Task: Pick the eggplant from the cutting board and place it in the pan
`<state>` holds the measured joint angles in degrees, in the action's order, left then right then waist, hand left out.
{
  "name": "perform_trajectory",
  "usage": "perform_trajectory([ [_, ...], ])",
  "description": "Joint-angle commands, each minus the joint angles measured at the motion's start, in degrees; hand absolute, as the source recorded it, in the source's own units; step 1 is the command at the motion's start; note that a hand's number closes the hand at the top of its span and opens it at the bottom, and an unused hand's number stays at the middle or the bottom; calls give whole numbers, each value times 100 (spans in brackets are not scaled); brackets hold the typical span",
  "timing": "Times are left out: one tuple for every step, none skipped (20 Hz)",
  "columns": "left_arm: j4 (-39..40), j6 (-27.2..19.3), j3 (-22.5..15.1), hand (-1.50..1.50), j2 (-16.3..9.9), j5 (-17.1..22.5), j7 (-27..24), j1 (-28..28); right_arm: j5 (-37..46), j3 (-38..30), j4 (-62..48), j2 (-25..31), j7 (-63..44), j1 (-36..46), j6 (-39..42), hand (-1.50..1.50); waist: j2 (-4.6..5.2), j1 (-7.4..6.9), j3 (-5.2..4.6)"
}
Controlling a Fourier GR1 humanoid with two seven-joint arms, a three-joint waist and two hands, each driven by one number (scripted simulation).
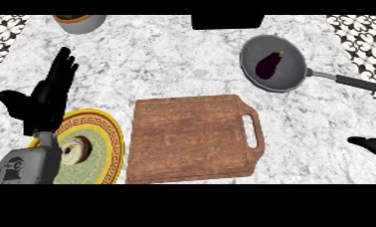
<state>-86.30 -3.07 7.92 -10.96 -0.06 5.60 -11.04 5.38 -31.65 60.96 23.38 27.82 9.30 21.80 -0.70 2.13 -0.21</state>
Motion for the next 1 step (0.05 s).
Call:
perform_trajectory([
  [55,27,-47,0,78,-23,-195,83,-322,19,1883,-382,-1077,-807,-80,-150,32,-78,6],
])
